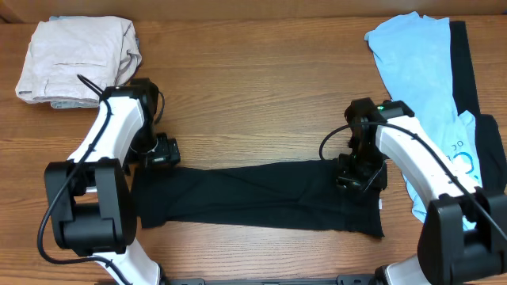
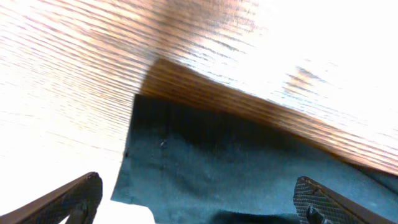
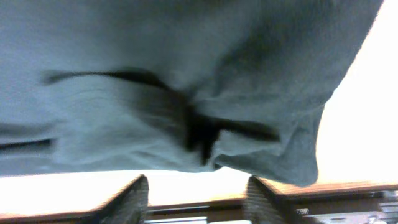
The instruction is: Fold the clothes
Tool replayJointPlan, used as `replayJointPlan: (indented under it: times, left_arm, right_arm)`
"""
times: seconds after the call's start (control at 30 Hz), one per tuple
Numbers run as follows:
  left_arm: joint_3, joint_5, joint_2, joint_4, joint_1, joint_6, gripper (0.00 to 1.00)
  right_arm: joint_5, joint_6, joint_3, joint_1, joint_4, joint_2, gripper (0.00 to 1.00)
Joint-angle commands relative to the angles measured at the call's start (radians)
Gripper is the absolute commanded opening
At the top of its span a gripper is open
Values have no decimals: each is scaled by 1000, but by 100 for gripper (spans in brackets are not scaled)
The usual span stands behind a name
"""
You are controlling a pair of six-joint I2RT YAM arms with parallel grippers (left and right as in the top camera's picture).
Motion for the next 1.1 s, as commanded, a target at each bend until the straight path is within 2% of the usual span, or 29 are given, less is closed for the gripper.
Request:
replayJointPlan:
  times: [0.0, 0.17, 0.4, 0.57, 1.07]
  left_arm:
    - [21, -3, -86, 4, 18, -13, 100]
    - [-37, 45, -187, 53, 45, 25, 100]
    - [-294, 71, -336, 201, 96, 28, 100]
    - [-378, 100, -333, 242, 130, 73, 100]
    - [-599, 39, -332, 561, 141, 77, 99]
  right_arm:
    - [-64, -76, 69, -2, 9, -71, 69]
    - [-118, -110, 81, -1, 22, -92, 72]
    - [-117, -111, 81, 36, 49, -92, 71]
    - [-117, -111, 81, 51, 84, -92, 71]
    - [-116, -111, 81, 52, 90, -92, 70]
